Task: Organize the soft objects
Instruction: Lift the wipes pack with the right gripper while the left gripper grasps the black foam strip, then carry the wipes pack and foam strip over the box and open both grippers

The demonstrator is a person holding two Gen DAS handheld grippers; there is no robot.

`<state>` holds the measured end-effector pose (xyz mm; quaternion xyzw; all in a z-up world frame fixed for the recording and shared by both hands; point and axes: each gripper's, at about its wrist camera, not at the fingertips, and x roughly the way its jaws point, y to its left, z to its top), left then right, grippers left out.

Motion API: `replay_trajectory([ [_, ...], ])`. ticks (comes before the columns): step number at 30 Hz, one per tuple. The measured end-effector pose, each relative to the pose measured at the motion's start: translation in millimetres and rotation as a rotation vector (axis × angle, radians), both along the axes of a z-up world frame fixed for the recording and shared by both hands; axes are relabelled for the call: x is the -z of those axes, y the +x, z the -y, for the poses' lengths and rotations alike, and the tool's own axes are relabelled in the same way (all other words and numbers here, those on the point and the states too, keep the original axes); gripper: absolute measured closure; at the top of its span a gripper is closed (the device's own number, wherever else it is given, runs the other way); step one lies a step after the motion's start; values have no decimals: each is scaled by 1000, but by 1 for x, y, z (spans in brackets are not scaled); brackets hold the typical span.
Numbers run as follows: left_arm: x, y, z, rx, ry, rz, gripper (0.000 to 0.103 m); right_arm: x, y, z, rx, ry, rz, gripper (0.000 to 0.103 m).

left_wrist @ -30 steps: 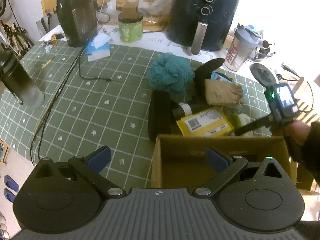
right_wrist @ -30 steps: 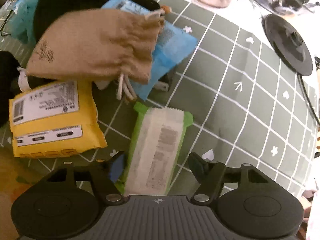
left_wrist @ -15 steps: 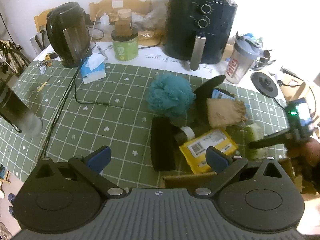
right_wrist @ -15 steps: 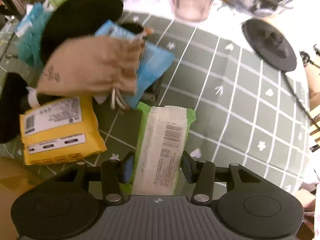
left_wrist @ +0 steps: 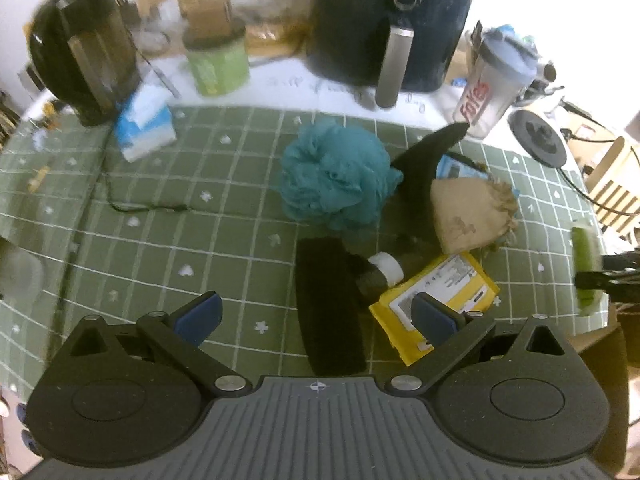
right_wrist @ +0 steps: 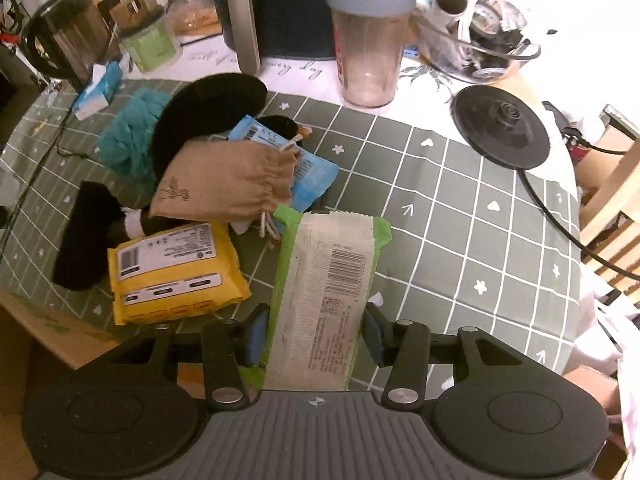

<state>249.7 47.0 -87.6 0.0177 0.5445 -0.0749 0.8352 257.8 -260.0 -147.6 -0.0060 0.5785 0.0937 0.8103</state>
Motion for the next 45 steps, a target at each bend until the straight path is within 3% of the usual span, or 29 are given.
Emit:
replay_trajectory([
  [11, 65, 39, -5, 48, -48, -190, 1, -29, -35, 5, 59, 39, 43, 51],
  [14, 79, 47, -6, 52, -51, -220, 11, -35, -42, 3, 64, 25, 50, 51],
  [19, 102, 56, -6, 46, -86, -275, 14, -44, -53, 0, 75, -1, 44, 51],
  [22, 110, 58, -3, 51, -94, -290, 32, -48, -59, -3, 78, -21, 42, 51],
  [24, 114, 58, 0, 57, -80, -298, 52, -51, -63, -5, 77, -35, 44, 51],
  [26, 116, 56, 1, 63, -59, -306, 57, -55, -66, -6, 80, -36, 46, 51],
  [33, 103, 46, -7, 41, -34, -246, 62, -69, -76, -6, 89, -28, 76, 51],
  [45, 27, 26, -20, 5, -65, -44, 62, -94, -91, -12, 73, 17, 127, 51],
])
